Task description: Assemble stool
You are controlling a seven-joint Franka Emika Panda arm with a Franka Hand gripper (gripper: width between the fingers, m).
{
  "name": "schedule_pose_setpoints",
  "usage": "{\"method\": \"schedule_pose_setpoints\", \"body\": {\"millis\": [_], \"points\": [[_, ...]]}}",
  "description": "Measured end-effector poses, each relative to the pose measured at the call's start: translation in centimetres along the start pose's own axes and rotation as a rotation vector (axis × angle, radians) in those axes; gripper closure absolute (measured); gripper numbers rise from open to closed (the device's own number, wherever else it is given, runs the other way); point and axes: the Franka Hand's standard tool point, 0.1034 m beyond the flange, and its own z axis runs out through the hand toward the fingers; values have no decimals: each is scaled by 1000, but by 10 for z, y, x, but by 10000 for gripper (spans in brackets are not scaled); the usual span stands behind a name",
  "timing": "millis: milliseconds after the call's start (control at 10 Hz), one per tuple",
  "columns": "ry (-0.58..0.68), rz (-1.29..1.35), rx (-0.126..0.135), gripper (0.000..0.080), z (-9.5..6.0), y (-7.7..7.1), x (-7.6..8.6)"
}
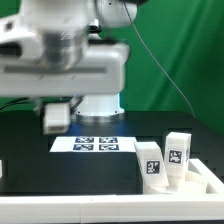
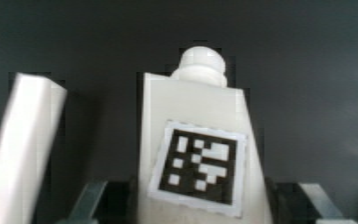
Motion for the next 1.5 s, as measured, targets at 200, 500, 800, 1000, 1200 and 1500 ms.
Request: {"method": "schedule_pose_setpoints", "body": {"millis": [200, 500, 800, 1000, 1200, 1500], "points": [[121, 36, -3, 475, -22, -28, 16], [307, 39, -29, 475, -22, -18, 22], [545, 85, -32, 475, -33, -74, 30], [673, 105, -92, 475, -44, -122, 47], [781, 102, -86, 475, -28, -139, 50], [877, 89, -62, 475, -26, -143, 51]]}}
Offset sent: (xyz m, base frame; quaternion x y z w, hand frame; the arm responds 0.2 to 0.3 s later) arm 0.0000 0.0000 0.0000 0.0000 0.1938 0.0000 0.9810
